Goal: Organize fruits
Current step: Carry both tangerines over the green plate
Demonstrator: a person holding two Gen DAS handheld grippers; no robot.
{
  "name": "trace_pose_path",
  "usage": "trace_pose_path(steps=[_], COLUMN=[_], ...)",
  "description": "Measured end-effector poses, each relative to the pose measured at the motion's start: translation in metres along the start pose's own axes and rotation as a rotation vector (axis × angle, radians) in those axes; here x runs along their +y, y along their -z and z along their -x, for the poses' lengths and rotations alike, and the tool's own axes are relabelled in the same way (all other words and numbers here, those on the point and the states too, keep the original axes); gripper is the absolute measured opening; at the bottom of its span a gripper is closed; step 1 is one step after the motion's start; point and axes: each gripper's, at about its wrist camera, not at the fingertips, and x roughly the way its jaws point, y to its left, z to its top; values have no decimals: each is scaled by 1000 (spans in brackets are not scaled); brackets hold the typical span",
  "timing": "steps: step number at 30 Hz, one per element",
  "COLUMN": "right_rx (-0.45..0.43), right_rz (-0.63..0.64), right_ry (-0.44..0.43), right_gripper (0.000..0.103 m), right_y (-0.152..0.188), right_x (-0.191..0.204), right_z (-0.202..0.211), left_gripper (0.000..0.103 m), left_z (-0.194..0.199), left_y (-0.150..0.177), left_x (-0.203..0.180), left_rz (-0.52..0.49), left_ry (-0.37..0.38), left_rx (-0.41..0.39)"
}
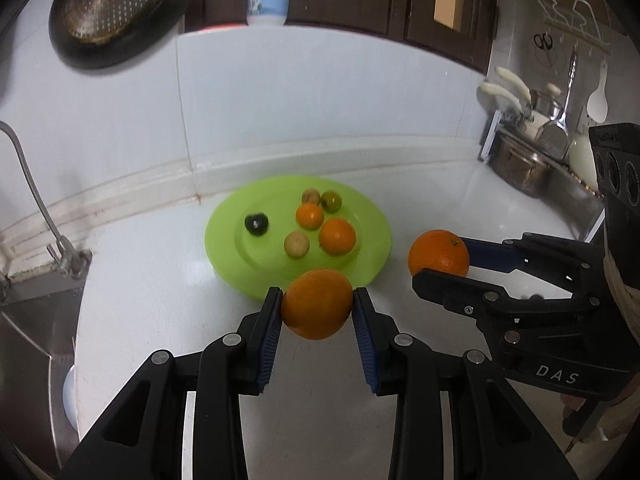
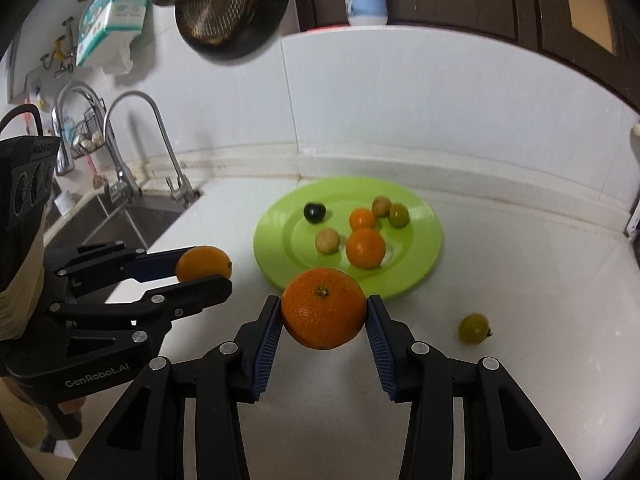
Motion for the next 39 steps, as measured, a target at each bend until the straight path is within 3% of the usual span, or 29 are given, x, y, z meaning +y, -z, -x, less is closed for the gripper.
trace_pose_path(steps=[19,29,39], right_rx=[-142,-131,-58], right_rz=[-4,-10,-50], right_ry=[40,82,95], right_gripper=[43,43,44], right_y=[-48,-70,-79], right_x=[-18,-34,-53], right_z=[5,-29,-76], left_gripper=[35,35,35], left_z=[-2,-41,-95], left_y=[-46,-70,-78], left_x=[2,17,30], left_rz=[-38,-33,-16], left_ry=[-34,-48,-51], left_rx=[-100,-78,6])
